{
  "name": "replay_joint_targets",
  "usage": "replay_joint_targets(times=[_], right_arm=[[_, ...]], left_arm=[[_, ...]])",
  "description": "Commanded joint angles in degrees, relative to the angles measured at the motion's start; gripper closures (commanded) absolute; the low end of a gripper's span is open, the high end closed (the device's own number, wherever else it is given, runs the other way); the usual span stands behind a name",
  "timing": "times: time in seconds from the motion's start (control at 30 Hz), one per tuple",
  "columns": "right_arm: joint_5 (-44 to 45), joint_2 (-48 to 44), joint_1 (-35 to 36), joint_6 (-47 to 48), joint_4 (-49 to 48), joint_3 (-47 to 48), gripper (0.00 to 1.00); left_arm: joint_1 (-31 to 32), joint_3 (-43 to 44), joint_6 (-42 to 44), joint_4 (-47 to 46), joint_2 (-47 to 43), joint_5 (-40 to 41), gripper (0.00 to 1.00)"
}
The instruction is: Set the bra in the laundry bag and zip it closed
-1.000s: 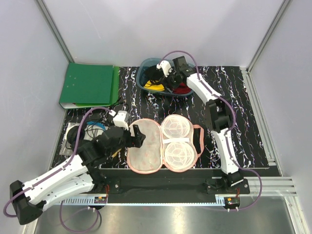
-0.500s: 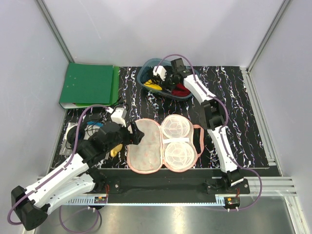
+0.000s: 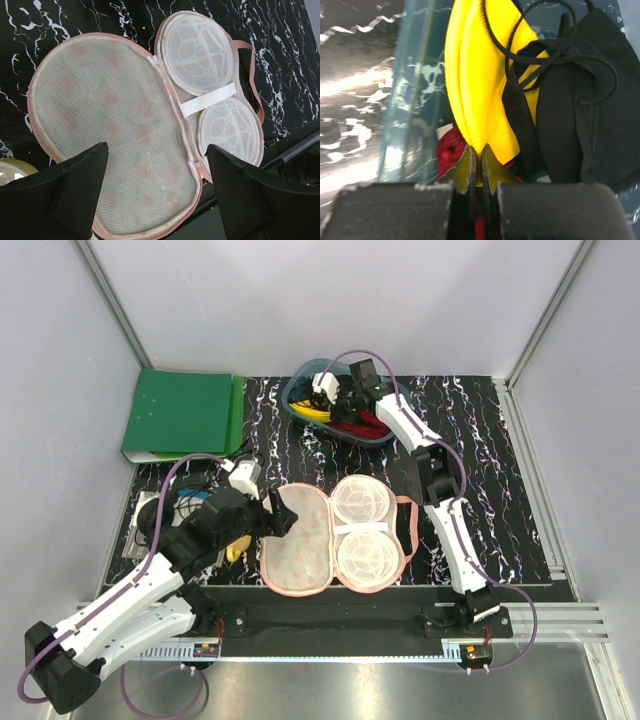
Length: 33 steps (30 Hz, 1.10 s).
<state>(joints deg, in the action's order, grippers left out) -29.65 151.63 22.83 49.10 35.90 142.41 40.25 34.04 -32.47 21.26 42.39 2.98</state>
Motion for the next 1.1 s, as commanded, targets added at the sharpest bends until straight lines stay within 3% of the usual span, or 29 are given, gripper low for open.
replay_joint_targets(times=[0.0, 0.23, 0.33, 0.47, 0.57, 0.7, 0.83, 1.07], right_arm=[[-3.21, -14.23, 0.46, -5.93, -2.15, -3.0, 1.0], [-9.89, -27.17, 0.02, -12.09, -1.8, -12.49, 1.0], [-13.23, -30.86, -0.07, -19.2, -1.36, -13.64, 1.0], [-16.14, -36.13, 0.55, -36.48, -2.23, -18.73, 1.0], [-8.96, -42.72, 1.78, -44.32, -8.18, -29.7, 1.0], [-0.34, -52.46, 1.96, -50.75, -9.0, -41.12, 1.0], [1.08, -63.54, 3.0, -54.54, -8.83, -51.86, 1.0], [11.43, -82.0, 14.4, -61.04, -4.96, -73.46, 1.0]], left_arm=[[-0.61, 2.43, -1.28, -0.34, -1.78, -4.11, 0.16], [-1.23, 4.72, -4.35, 2.3, -4.16, -7.99, 0.15], [-1.4, 5.07, -6.11, 2.82, -5.65, -9.13, 0.14], [-1.49, 5.51, -7.87, 3.53, -7.23, -9.66, 0.13], [-1.58, 4.9, -8.84, 3.27, -8.81, -10.01, 0.12], [-1.58, 4.45, -9.36, 3.0, -9.52, -10.54, 0.11], [-1.75, 2.79, -11.12, 1.86, -11.1, -10.28, 0.09], [-1.93, 2.43, -13.32, -0.78, -8.73, -13.79, 0.01]])
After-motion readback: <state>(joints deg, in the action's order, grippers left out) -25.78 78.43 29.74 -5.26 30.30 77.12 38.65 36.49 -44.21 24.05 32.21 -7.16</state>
